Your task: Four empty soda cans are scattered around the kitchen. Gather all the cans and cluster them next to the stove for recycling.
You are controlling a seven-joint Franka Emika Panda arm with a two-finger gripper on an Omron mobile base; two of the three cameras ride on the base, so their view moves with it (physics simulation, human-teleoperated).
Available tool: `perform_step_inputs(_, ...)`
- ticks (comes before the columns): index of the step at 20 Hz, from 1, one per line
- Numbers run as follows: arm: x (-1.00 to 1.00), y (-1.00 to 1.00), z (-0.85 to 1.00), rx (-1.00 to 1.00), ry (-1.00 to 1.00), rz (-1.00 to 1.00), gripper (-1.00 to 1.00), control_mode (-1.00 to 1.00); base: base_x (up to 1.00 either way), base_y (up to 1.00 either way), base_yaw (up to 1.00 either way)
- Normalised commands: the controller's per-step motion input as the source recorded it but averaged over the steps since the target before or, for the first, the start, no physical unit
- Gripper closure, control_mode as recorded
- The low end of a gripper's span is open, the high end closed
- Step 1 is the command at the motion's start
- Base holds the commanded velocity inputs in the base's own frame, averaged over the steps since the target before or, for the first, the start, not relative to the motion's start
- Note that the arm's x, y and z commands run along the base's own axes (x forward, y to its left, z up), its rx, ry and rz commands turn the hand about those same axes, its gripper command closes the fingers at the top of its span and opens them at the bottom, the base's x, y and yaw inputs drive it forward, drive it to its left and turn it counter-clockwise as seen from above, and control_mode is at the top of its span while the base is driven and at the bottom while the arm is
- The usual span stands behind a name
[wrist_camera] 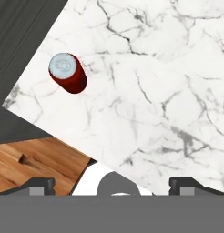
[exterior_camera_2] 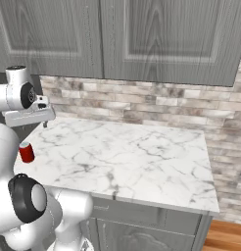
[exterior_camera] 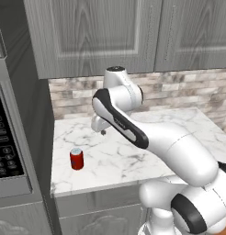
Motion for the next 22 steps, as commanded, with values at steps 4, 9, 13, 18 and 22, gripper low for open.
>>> perform_step_inputs(4, 0.0, 0.31, -0.11, 0.0, 0.0, 0.01, -1.0, -1.0, 0.0, 0.0, 0.0)
perform_step_inputs(9, 0.0, 0.31, -0.15, 0.0, 0.0, 0.0, -1.0, -1.0, 0.0, 0.0, 0.0)
perform_step_inputs(13, 0.07, 0.32, -0.2, 0.0, 0.0, 0.09, -1.0, -1.0, 0.0, 0.0, 0.0)
perform_step_inputs(18, 0.11, 0.3, -0.24, 0.0, 0.0, 0.11, -1.0, -1.0, 0.0, 0.0, 0.0)
perform_step_inputs(22, 0.15, 0.26, -0.26, 0.0, 0.0, 0.13, -1.0, -1.0, 0.0, 0.0, 0.0)
